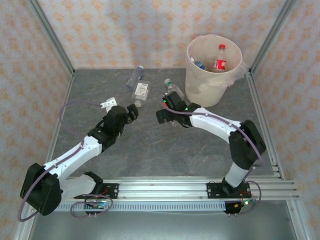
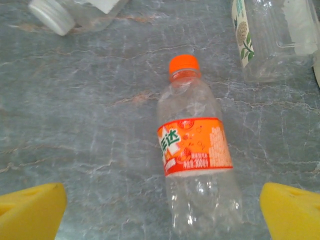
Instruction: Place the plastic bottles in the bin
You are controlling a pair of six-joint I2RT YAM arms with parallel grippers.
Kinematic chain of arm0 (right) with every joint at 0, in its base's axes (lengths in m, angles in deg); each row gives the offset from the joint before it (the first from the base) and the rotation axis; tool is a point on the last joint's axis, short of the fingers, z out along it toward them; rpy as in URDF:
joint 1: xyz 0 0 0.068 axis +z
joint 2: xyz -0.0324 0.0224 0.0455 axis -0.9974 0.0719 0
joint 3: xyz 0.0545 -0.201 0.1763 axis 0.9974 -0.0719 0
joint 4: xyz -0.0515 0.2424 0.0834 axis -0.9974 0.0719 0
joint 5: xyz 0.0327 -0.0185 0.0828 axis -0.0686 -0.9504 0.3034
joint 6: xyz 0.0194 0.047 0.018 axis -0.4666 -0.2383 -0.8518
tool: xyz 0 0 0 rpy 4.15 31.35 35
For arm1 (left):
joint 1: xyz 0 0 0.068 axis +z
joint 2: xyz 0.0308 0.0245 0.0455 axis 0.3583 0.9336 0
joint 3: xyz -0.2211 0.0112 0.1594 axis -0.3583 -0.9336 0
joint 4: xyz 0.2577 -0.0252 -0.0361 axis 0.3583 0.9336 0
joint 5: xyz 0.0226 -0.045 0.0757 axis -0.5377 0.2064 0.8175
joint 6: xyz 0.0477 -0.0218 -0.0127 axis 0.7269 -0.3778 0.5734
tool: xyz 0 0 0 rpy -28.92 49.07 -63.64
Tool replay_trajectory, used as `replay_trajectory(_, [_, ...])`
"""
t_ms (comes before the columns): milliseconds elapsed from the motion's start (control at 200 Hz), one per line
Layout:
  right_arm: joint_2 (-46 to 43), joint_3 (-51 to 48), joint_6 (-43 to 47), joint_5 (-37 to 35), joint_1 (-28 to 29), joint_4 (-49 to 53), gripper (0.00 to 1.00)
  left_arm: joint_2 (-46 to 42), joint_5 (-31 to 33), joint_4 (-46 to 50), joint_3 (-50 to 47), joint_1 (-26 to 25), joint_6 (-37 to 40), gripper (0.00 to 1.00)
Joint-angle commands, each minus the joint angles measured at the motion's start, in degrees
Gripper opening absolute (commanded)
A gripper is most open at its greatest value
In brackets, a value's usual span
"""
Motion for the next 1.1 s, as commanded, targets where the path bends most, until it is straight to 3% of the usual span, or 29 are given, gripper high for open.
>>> replay_trajectory(0, [5.9,5.9,2.1,-2.0,-1.1,4.3,0.98,0.1,2.7,2.0,0.2,0.6,-1.1,1.0])
replay_trajectory(210, [14.5,11.9,3.8,-1.0,-3.1,9.5,0.92,-2.3,3.6,2.5,-1.2,0.8,-0.8,1.0])
replay_trajectory(580, [19.8,10.9,2.3,-1.3,-4.1,6.3,0.81,-6.1,1.2,-2.0,-5.0,1.1,0.2,1.0])
replay_trajectory(736, [17.6,7.2,2.3,-3.0,-4.1,2.3,0.68,-6.1,1.8,-1.3,-4.8,1.1,1.2,1.0])
replay_trajectory(1096, [3.0,-4.1,4.8,-3.1,-4.1,-9.4,0.52,-5.3,2.7,-2.1,-5.3,1.1,1.2,1.0])
